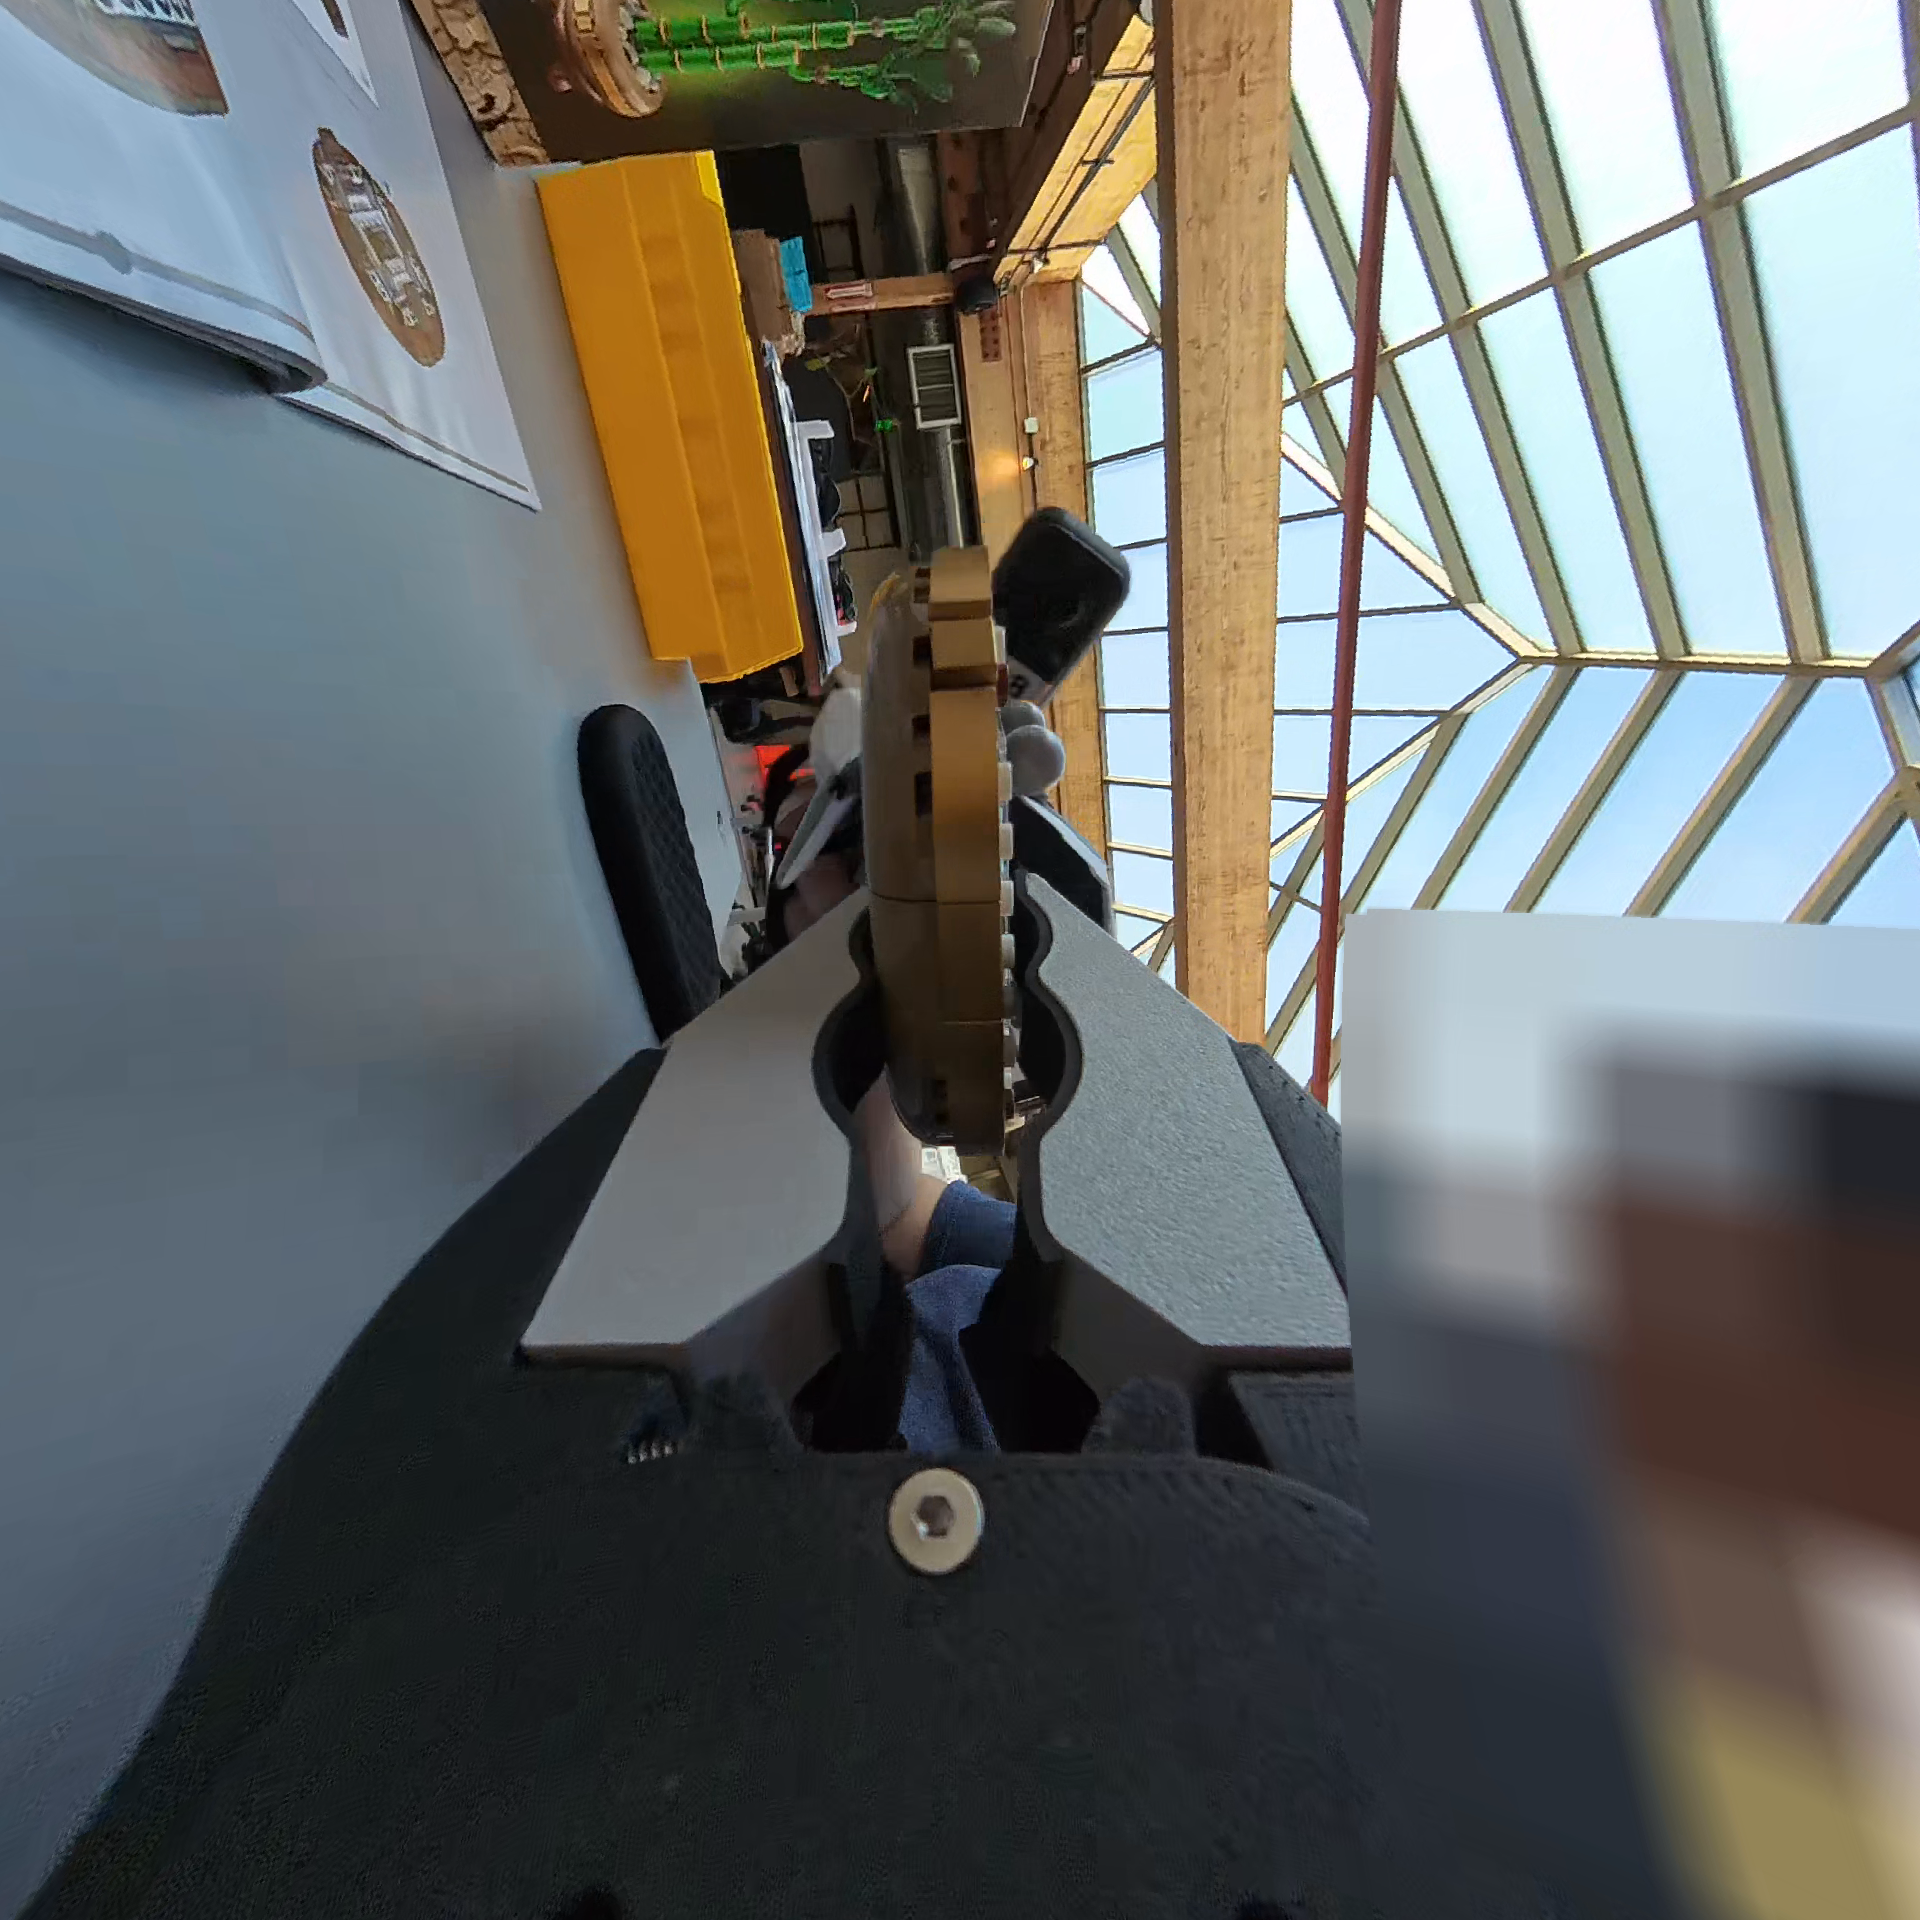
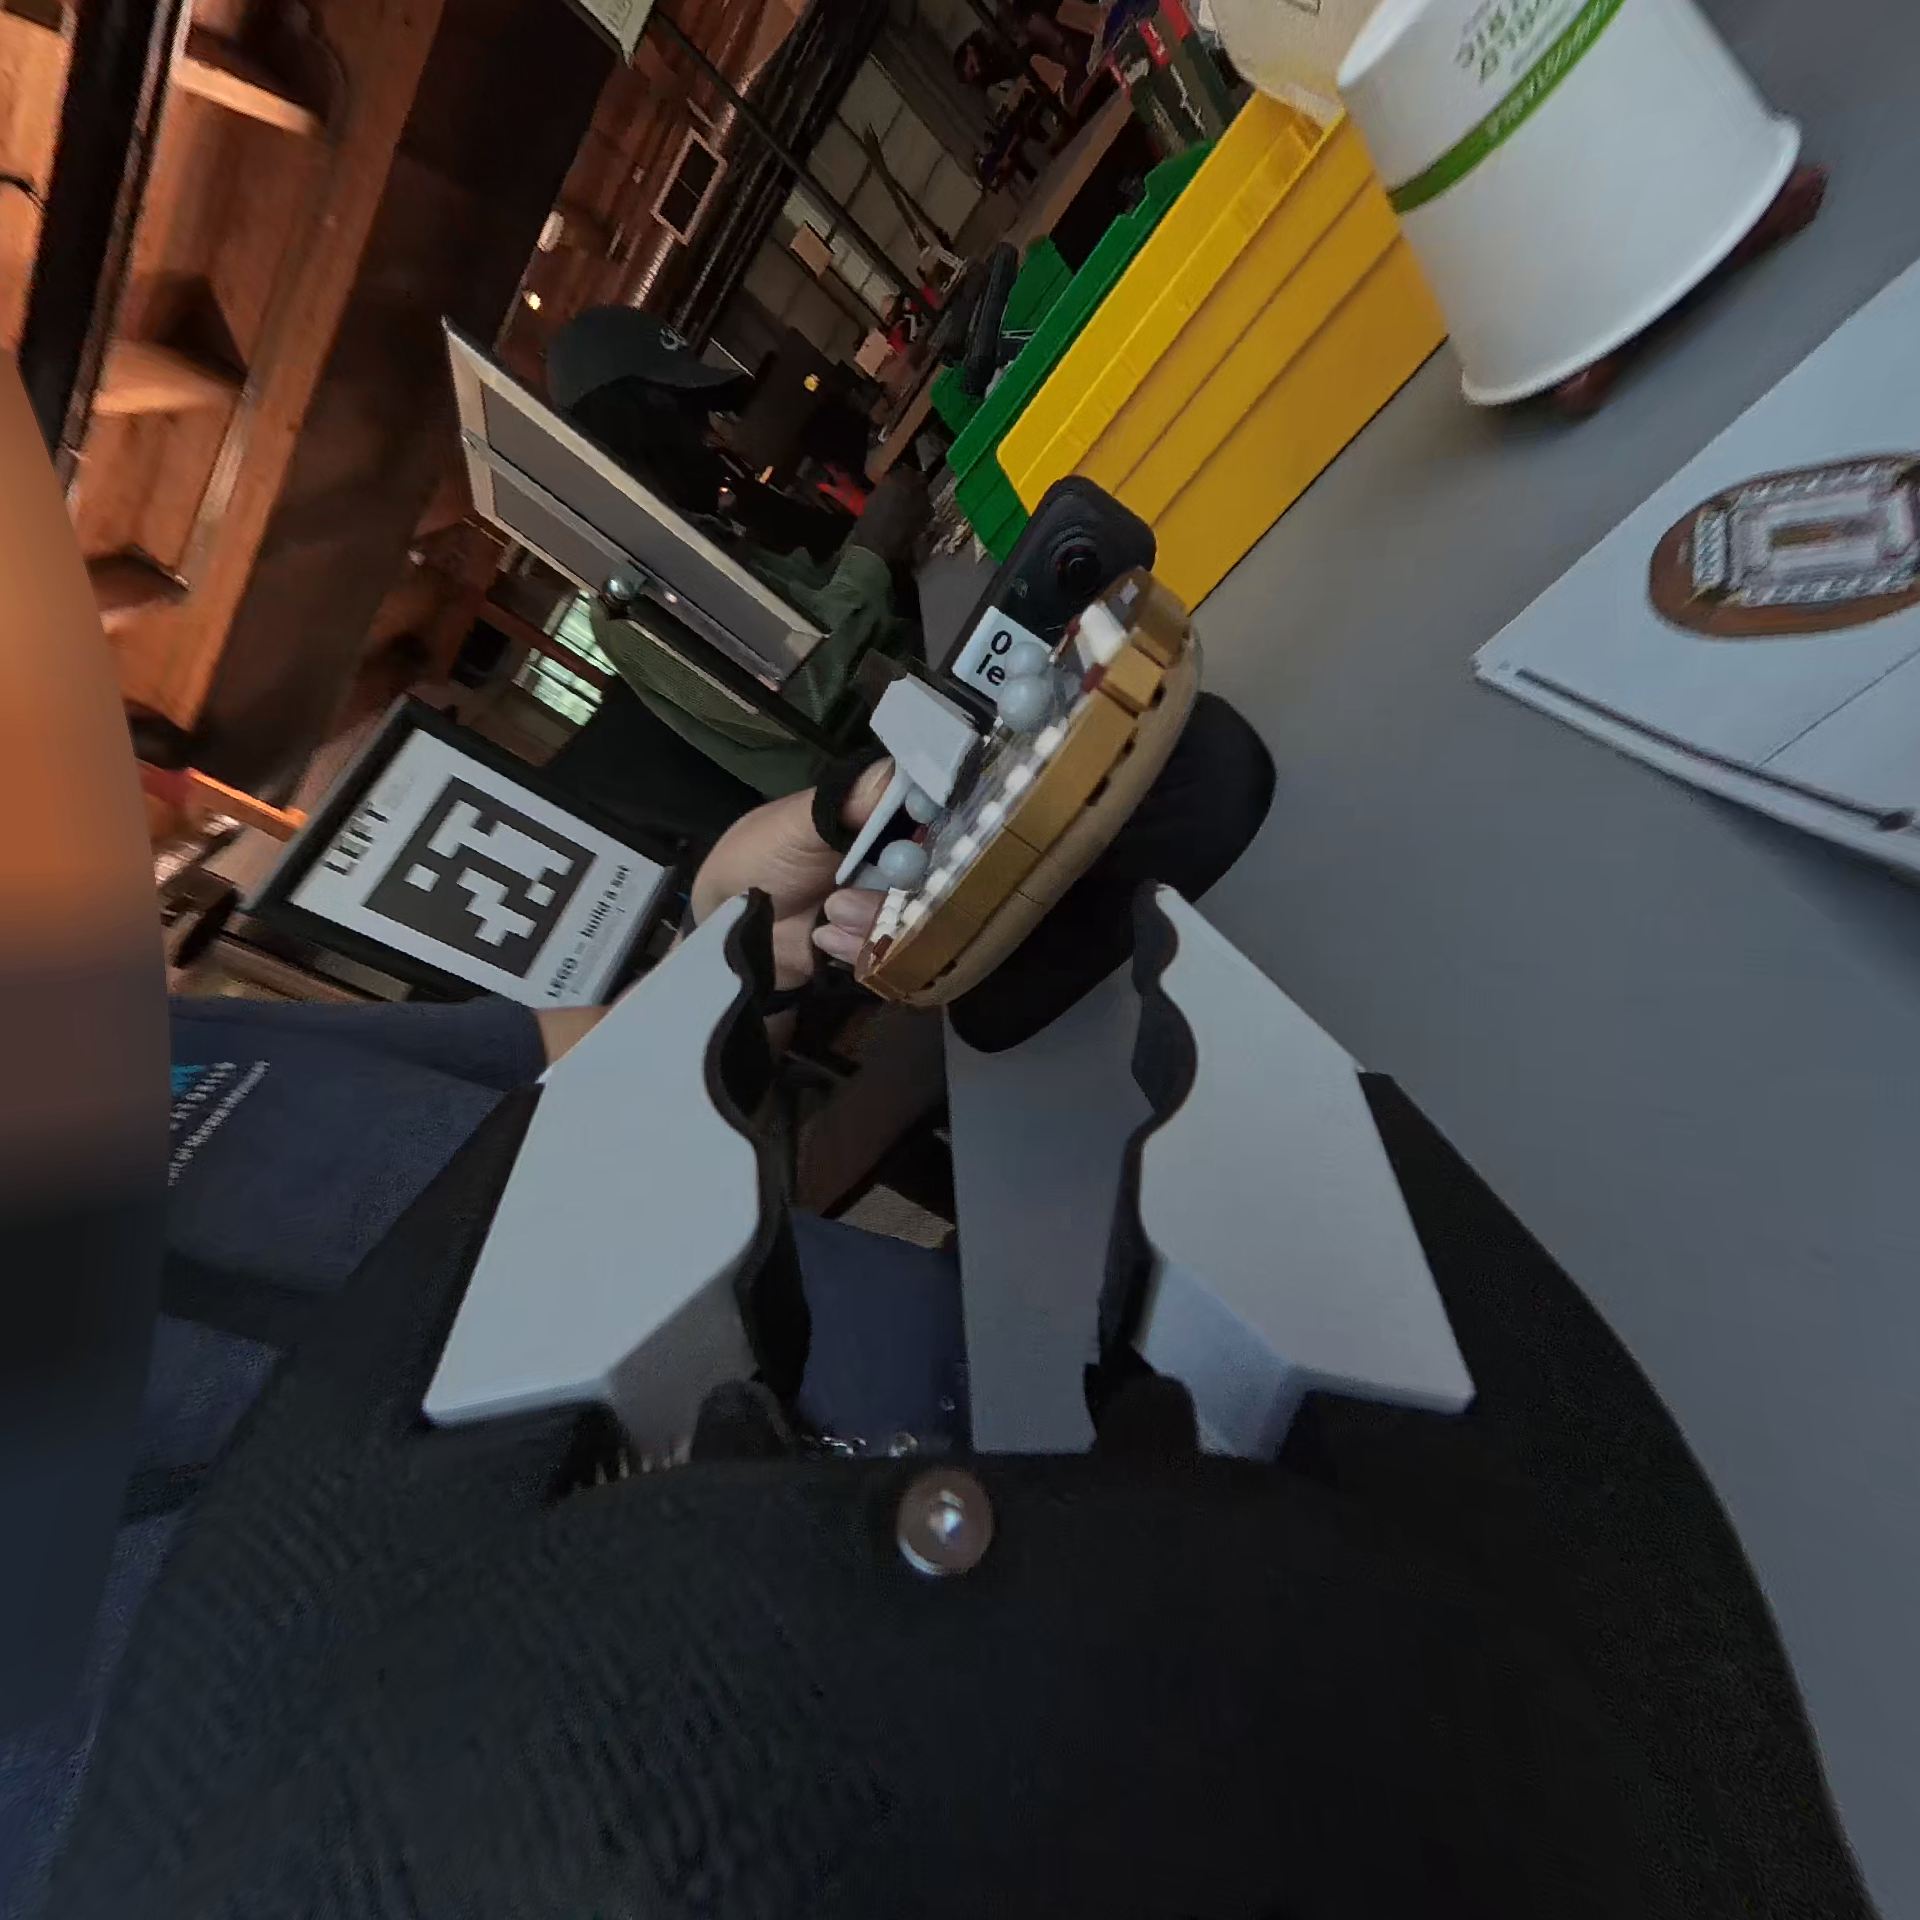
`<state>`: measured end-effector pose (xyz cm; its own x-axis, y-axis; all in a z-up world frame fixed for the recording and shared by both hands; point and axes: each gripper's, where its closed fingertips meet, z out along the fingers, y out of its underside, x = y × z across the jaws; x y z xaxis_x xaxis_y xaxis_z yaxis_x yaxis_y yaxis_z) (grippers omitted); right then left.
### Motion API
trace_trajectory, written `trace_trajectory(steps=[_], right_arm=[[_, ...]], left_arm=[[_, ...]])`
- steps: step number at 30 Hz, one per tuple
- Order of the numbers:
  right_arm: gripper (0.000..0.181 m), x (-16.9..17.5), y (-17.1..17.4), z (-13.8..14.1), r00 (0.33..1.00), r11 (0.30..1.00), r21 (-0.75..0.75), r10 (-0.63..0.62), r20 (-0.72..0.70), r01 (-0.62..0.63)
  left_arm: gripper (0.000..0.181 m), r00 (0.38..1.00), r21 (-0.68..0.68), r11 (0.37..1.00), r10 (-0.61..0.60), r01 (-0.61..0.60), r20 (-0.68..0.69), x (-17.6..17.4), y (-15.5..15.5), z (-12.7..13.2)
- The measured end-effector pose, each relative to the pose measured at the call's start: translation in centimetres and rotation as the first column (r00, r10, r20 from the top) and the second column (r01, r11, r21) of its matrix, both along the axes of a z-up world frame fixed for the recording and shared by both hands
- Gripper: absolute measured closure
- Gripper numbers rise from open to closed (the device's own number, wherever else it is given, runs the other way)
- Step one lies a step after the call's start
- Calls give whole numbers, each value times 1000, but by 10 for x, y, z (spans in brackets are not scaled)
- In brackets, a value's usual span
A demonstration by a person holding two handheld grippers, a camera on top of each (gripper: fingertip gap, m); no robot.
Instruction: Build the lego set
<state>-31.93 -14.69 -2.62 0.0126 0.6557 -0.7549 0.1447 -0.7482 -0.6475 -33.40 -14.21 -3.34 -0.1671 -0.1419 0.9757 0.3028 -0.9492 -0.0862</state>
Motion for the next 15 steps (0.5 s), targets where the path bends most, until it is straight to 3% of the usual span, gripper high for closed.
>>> trace_trajectory(steps=[2,3,4,5,7,9,12,14,15], right_arm=[[105,8,5,20,999,967,251,-41,2,39],[100,11,4,35,999,907,417,-52,-15,54],[95,13,-2,49,998,804,591,-54,-30,62],[90,15,-9,60,998,653,755,-57,-30,60],[93,17,-18,72,995,284,959,-103,16,14],[98,13,-23,80,985,5,997,-156,73,-73],[105,10,-17,88,959,-282,939,-255,125,-197],[117,8,-17,95,951,-431,870,-285,121,-239],[121,7,-19,96,950,-464,848,-284,129,-254]], left_arm=[[162,999,-17,999,-51,51,-18,-1,1,9],[162,997,-36,996,-83,83,-4,-1,1,17],[162,993,-60,991,-117,118,16,-1,1,26],[162,987,-86,984,-153,156,36,0,0,35],[162,975,-139,967,-206,216,81,2,0,54],[162,966,-194,947,-240,256,100,5,2,68],[163,956,-245,924,-283,294,78,13,0,80],[163,951,-264,914,-302,307,58,19,-2,85],[162,949,-270,911,-310,312,52,21,-2,87]])
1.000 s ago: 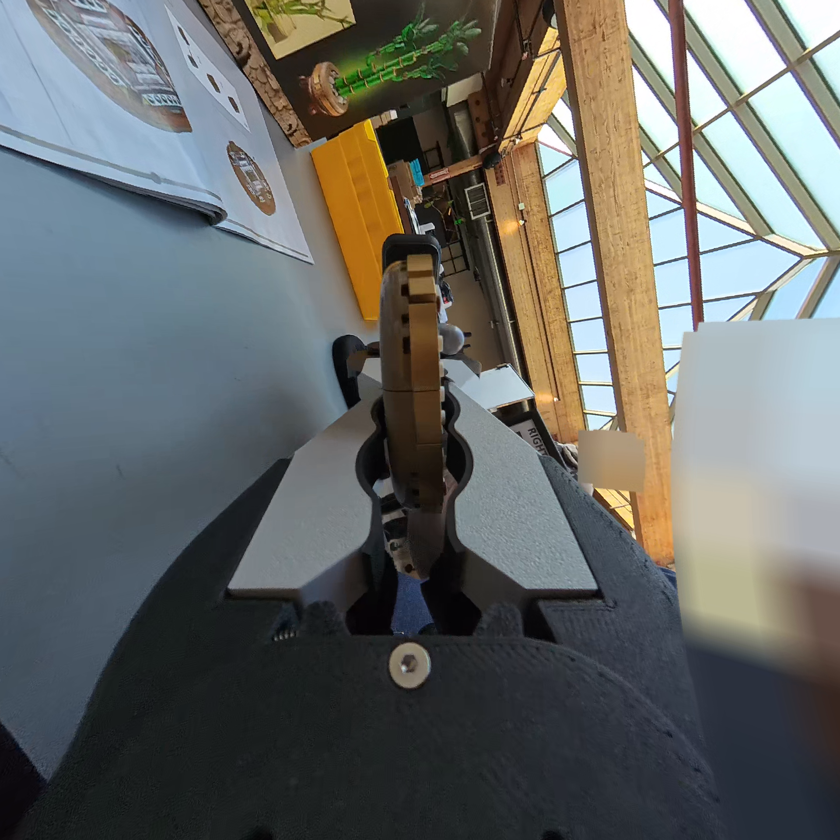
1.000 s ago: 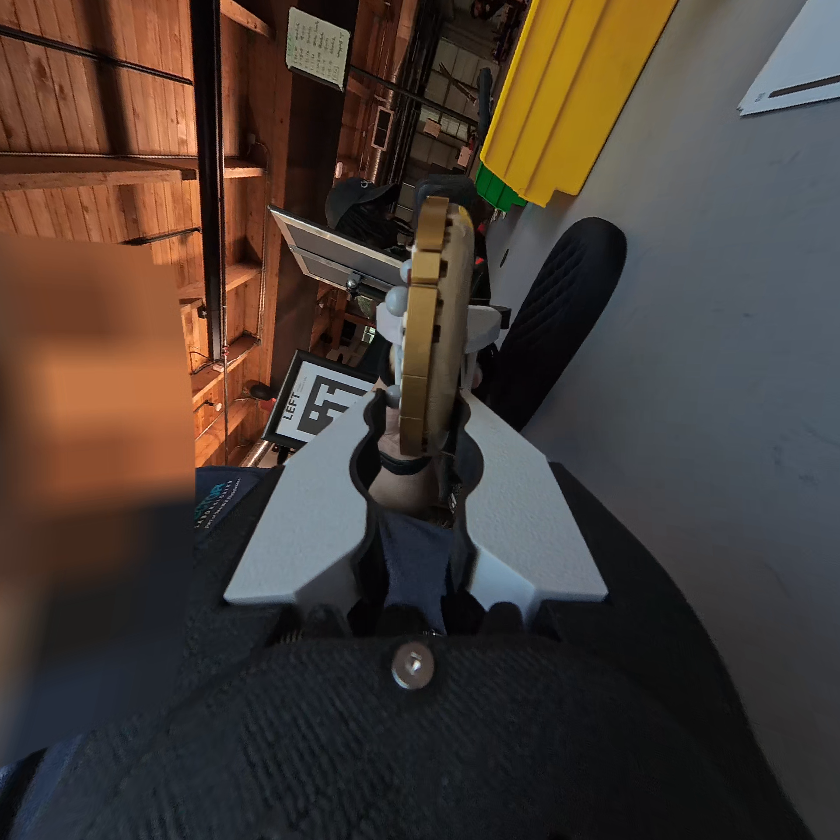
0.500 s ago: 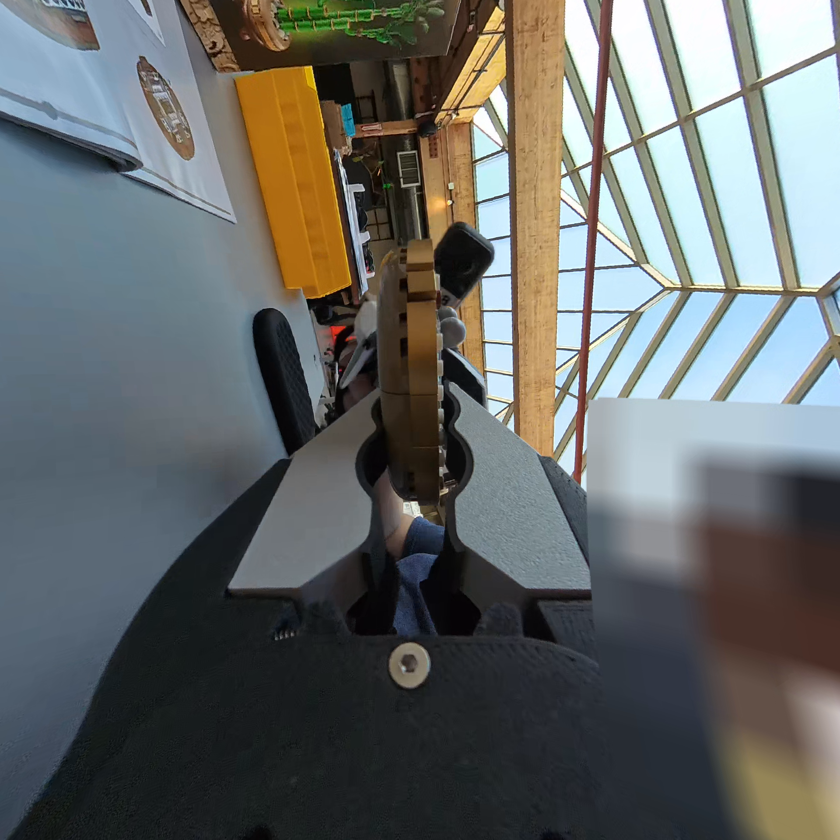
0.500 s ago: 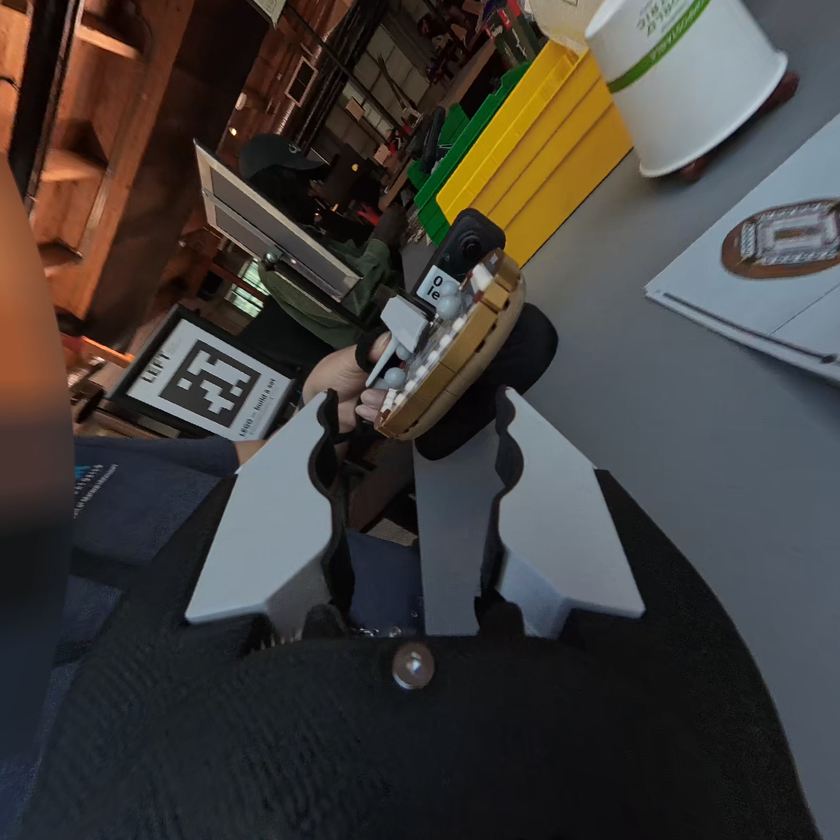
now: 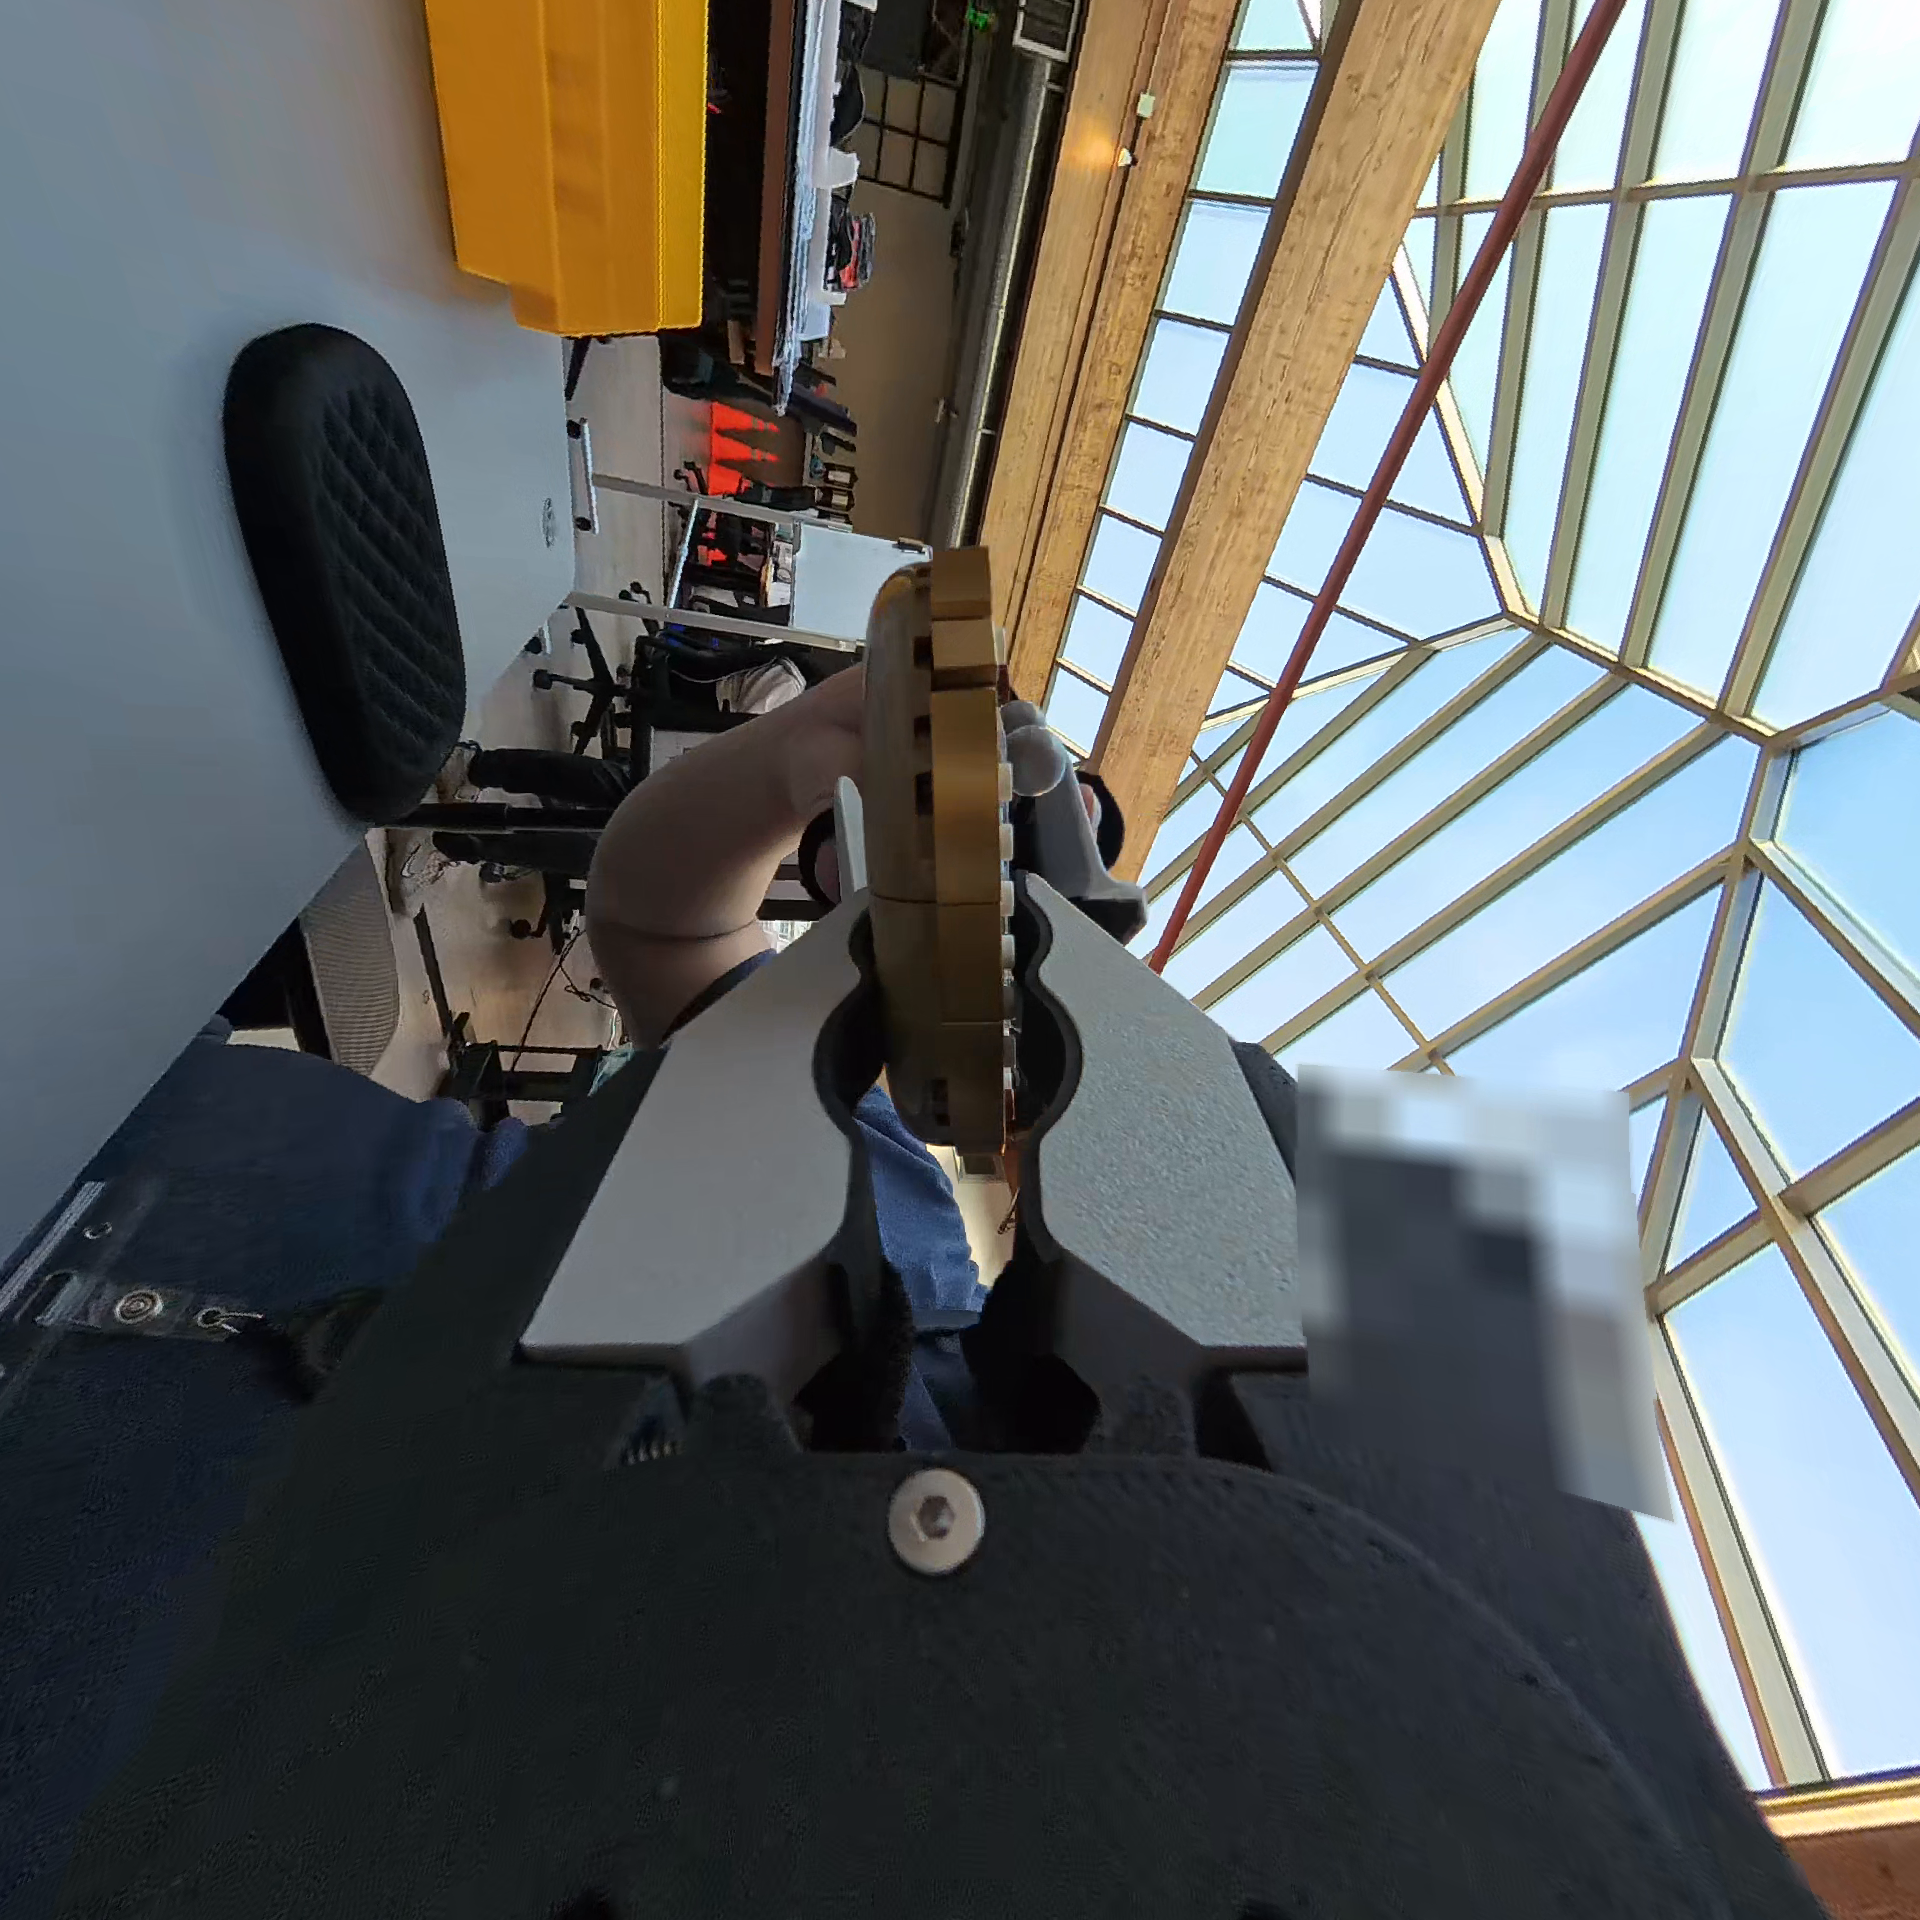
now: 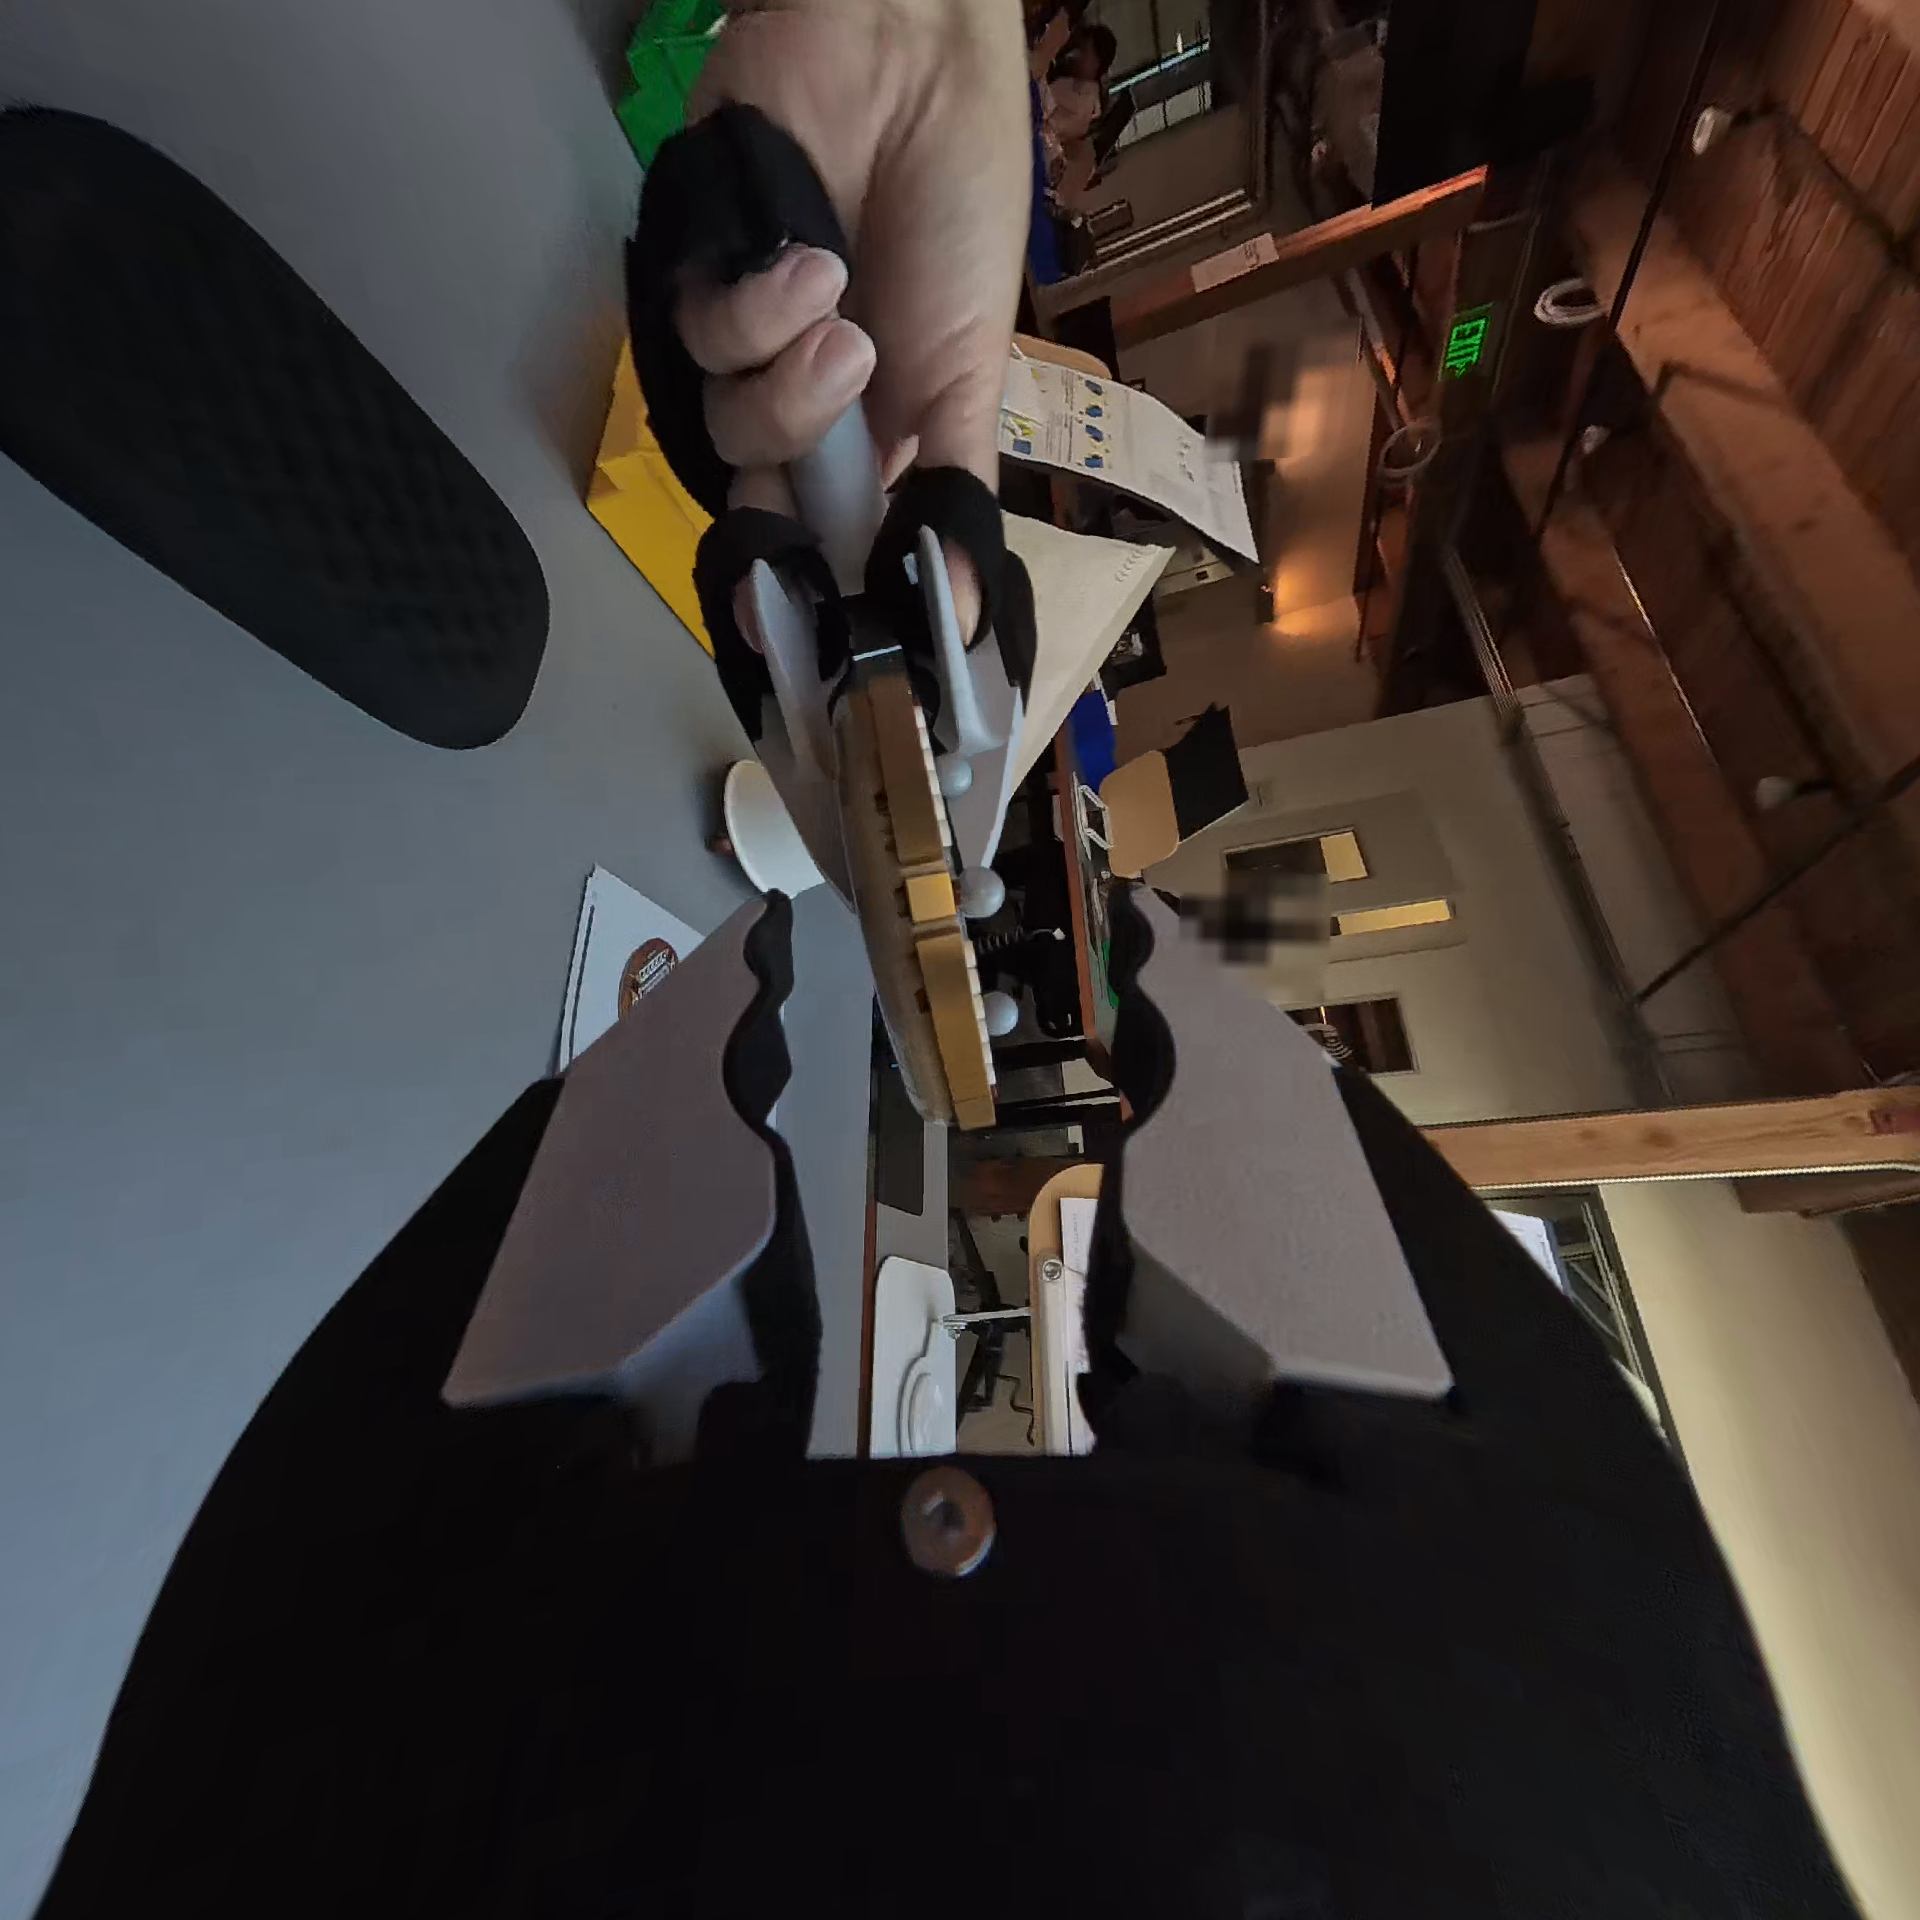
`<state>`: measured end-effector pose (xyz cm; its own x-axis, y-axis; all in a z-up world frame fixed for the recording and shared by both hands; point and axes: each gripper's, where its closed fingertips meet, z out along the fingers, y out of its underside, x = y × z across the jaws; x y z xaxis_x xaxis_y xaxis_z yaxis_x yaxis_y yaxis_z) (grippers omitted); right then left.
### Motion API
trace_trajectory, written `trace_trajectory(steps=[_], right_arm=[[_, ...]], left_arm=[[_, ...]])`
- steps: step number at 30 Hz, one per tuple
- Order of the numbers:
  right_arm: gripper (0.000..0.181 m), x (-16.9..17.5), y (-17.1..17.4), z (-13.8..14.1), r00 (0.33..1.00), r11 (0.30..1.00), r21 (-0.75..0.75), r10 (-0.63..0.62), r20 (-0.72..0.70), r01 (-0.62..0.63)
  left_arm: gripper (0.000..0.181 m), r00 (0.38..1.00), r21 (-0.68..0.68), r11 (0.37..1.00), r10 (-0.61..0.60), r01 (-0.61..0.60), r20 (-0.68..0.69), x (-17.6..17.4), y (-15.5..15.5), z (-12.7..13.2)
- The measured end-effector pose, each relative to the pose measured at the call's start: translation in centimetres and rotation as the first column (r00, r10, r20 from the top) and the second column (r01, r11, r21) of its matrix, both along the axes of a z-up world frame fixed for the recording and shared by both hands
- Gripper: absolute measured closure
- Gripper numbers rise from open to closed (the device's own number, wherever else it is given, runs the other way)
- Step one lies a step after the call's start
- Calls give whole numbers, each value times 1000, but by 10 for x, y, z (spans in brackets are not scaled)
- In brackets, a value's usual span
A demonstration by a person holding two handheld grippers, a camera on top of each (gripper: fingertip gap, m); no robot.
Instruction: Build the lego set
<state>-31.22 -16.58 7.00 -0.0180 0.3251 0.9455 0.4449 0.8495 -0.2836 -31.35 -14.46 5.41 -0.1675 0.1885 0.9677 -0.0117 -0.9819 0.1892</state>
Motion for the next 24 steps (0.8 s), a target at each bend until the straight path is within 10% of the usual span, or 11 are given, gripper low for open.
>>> trace_trajectory(steps=[6,24], right_arm=[[148,0,1,0,997,998,-57,-6,74,10],[150,33,-5,23,996,995,-52,-85,3,85]], left_arm=[[162,1000,-47,999,-1,0,-10,15,-3,5],[162,997,-64,998,4,0,71,49,-14,29]])
